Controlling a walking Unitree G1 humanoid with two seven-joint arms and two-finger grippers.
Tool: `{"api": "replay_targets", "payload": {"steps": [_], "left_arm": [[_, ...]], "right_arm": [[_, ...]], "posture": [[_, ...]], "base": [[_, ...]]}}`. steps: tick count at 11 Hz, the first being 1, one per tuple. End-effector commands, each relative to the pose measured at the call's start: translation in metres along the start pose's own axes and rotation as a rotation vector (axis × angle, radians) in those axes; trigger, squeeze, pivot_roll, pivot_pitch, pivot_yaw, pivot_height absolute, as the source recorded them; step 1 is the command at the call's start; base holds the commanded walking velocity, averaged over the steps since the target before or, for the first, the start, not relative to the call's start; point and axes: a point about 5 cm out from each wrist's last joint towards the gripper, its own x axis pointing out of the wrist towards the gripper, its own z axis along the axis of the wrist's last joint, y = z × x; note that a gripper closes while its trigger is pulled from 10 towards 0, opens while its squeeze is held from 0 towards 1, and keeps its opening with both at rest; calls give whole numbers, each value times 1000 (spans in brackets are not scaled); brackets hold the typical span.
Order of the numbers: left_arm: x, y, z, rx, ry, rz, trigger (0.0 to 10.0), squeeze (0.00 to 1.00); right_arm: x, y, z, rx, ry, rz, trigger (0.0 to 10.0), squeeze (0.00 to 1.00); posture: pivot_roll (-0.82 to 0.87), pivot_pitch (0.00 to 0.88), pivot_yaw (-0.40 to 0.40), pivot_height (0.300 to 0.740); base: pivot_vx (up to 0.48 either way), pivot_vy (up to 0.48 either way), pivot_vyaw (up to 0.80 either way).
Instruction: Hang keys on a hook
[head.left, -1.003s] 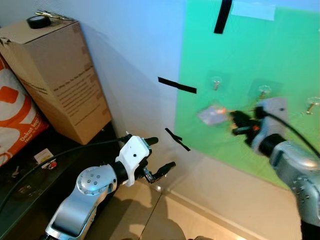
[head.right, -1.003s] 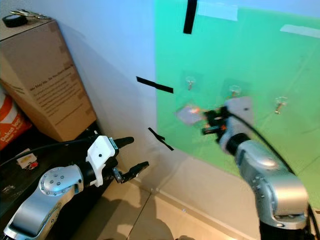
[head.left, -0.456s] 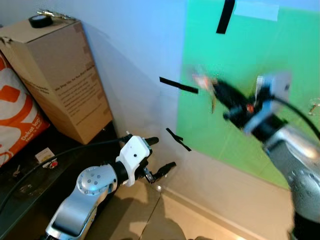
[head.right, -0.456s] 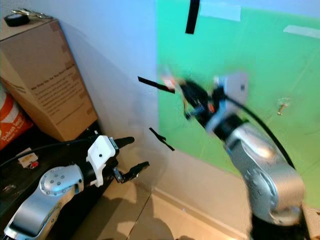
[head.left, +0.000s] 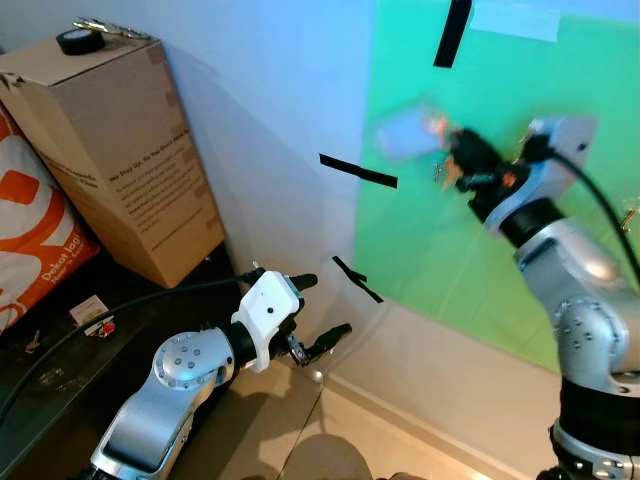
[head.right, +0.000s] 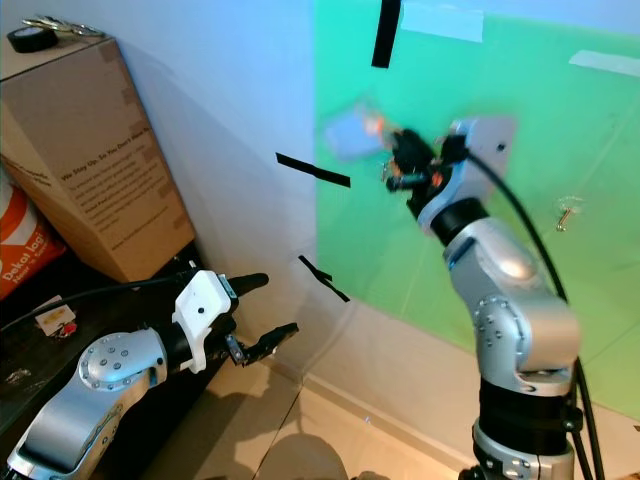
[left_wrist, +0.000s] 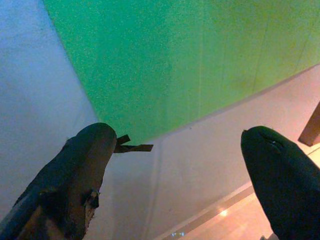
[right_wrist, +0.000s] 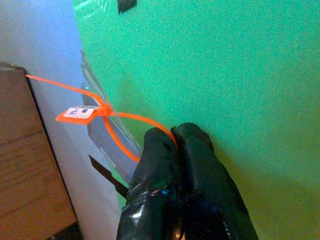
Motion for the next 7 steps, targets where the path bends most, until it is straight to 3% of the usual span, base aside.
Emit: {"api": "replay_targets", "payload": {"steps": [1,4,7], "left_arm": [[-3,2,1,4,9,7,10000,0],[-4,2,0,5,11,5,10000,0],[-2,1,0,9,11,-6,10000,0]], "right_arm": [[-1,2,-13,-1,42,14,10000,0],[-16,3,-30,-41,114,39,10000,0],[-26,-4,-15,-62,44,11,10000,0]], "posture": [[-14,0,49,740],[-15,0,53,740],[-22,0,63,740]], "base": [[0,0,0],[0,0,0],[0,0,0]]}}
